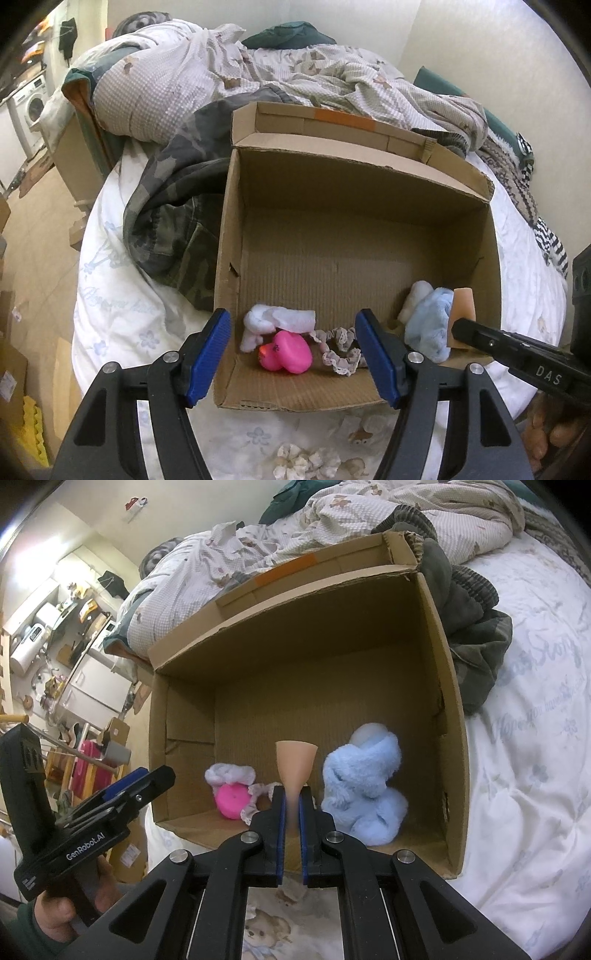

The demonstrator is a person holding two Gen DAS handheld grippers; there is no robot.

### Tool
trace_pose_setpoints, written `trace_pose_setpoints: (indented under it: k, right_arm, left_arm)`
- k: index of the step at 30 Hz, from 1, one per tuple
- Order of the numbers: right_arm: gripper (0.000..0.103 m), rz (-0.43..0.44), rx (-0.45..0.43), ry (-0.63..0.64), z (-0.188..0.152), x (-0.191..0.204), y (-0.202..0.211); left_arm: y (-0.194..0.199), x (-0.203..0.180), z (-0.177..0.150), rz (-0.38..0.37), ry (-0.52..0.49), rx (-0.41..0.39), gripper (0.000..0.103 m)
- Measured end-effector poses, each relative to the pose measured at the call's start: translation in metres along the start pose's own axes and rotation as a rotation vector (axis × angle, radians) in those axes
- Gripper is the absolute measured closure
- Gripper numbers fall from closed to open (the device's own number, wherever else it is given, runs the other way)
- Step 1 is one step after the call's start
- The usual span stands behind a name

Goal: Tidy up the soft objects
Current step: 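Open both tools to drop the sock and bottle into the box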

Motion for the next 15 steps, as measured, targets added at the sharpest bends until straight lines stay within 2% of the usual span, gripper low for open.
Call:
trace_pose_setpoints:
  k: [4,6,7,8,9,11,15]
  right_arm:
    - [0.093,0.011,-0.02,-0.009,0.003,-0.001,0.003]
    - [0.08,0.017,-0.028,-0.024,0.005,-0.003,0.005]
    - [0.077,0.019,-0.029,-0.033,0.005,-0.003,0.005]
    - [0.069,0.018,-0.029,-0.042,0.005,-0.006,0.005]
    - [0.052,0.012,-0.029,-0.049,0.005,-0.007,0.006]
    - [0.024,-0.001,-0.042,-0.065,0.006,-0.011,0.008]
    - [0.024,-0.012,-0.044,-0.081,0.006,-0.015,0.01]
  left_arm:
    - [0.001,0.001,0.0,-0.004,0.01,0.002,0.036]
    - [0.001,0.001,0.001,-0.006,0.012,0.001,0.036]
    - [0.001,0.001,0.001,-0.008,0.012,0.003,0.036]
    - [0.001,0.001,0.0,-0.008,0.011,0.004,0.036]
    - [0.001,0.0,0.0,-0.007,0.01,0.006,0.036]
    - [0.001,0.0,0.0,-0.006,0.01,0.009,0.036]
    - [0.001,0.0,-0.001,-0.013,0.017,0.012,0.036]
Point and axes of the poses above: each gripper's, at about its wrist camera, not at the fingertips, and y roughly against the way its jaws point, x to its left, z to its top, the point moved 10 cm from there along -y, roughly the way its jaws point, and after that the axes turned 1 degree about y, right-handed, at the moved point
